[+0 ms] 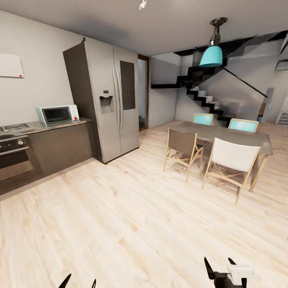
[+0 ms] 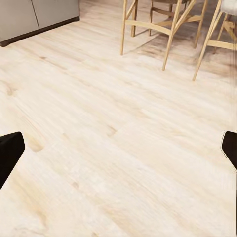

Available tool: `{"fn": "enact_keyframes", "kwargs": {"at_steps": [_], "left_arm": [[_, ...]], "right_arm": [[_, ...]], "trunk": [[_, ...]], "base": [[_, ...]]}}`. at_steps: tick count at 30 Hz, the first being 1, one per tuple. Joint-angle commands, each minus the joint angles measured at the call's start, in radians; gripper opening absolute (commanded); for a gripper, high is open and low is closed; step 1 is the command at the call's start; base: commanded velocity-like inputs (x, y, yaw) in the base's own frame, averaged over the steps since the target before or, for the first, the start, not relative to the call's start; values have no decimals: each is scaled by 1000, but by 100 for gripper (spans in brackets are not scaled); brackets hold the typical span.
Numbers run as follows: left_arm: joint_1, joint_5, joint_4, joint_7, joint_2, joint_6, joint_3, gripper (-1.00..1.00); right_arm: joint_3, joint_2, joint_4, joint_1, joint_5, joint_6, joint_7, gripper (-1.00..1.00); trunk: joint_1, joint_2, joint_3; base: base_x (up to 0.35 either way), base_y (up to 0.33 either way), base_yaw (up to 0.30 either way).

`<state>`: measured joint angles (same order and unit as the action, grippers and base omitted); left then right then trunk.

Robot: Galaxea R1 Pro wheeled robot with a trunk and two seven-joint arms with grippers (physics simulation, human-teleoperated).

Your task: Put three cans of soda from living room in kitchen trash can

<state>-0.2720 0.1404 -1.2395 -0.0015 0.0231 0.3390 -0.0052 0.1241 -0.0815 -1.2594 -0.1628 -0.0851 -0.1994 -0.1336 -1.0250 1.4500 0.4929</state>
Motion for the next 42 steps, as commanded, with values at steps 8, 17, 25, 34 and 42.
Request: {"fn": "enact_keyframes", "kwargs": {"at_steps": [8, 17, 25, 34, 42], "left_arm": [[0, 1, 0, 0, 0, 0, -1, 100], [0, 4, 0, 0, 0, 0, -2, 100], [0, 4, 0, 0, 0, 0, -2, 100], [0, 4, 0, 0, 0, 1, -3, 100], [0, 4, 0, 0, 0, 1, -3, 100]], "right_arm": [[0, 0, 0, 0, -1, 0, 0, 100], [0, -1, 0, -1, 0, 0, 0, 100], [0, -1, 0, 0, 0, 0, 0, 100], [0, -1, 0, -1, -1, -1, 0, 100], [0, -1, 0, -1, 0, -1, 0, 100]], "trunk": [[0, 0, -3], [0, 0, -8], [0, 0, -12], [0, 0, -18], [0, 0, -23]], "base": [[316, -56, -244], [273, -159, -251], [239, -199, -252], [217, -219, -252], [204, -230, -252]]}}
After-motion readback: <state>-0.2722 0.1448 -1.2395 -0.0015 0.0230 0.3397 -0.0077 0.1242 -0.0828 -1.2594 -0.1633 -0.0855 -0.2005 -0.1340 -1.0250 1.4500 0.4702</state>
